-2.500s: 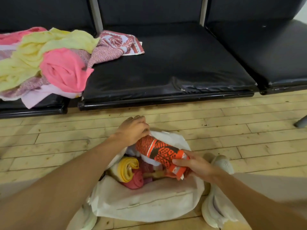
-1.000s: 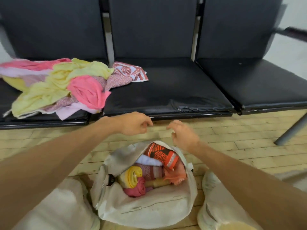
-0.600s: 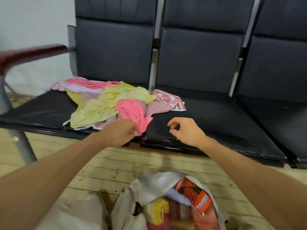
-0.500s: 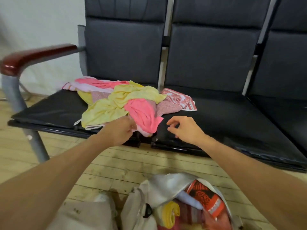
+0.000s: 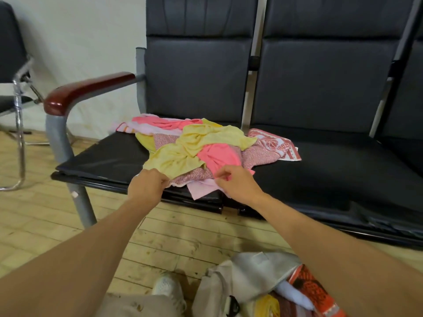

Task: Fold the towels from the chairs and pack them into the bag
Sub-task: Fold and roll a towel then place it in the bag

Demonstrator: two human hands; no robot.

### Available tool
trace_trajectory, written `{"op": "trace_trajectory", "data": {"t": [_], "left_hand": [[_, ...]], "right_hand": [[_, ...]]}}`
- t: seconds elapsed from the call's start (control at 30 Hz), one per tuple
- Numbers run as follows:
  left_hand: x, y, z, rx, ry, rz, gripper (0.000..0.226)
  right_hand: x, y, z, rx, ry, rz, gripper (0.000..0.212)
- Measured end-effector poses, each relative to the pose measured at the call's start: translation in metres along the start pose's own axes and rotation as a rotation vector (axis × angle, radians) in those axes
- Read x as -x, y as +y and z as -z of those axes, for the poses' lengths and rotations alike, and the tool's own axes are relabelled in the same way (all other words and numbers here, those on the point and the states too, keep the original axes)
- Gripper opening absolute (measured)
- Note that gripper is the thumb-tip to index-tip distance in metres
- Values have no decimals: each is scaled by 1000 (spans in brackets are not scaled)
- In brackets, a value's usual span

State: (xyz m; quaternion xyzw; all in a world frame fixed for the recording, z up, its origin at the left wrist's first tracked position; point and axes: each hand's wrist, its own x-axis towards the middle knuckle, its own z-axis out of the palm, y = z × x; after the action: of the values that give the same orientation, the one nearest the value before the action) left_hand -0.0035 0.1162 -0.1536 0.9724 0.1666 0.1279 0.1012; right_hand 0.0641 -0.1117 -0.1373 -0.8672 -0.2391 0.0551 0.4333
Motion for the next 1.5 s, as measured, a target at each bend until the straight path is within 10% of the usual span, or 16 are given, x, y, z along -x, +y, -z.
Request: {"op": "trace_trajectory", "data": {"t": [0.17, 0.47, 0.67, 0.97, 1.23, 1.5], "left_hand": [[-2, 11, 5, -66, 97, 101, 24], [-1, 61, 69, 1004, 424, 311, 14], [13, 87, 103, 1727, 201, 130, 15], [29, 106, 89, 1511, -432, -125, 15], [22, 157, 47, 1170, -343, 202, 23], [40, 262, 23, 1686, -650, 328, 56]], "right_hand": [[7, -13, 14, 58, -37, 10, 24], [-5, -44, 12, -228, -48, -95, 14], [-15, -64, 5, -775, -29, -300, 42], [-9, -67, 42, -982, -5, -418, 31], [43, -49, 149, -1049, 78, -196, 29], [128, 6, 257, -1089, 253, -143, 34]]}}
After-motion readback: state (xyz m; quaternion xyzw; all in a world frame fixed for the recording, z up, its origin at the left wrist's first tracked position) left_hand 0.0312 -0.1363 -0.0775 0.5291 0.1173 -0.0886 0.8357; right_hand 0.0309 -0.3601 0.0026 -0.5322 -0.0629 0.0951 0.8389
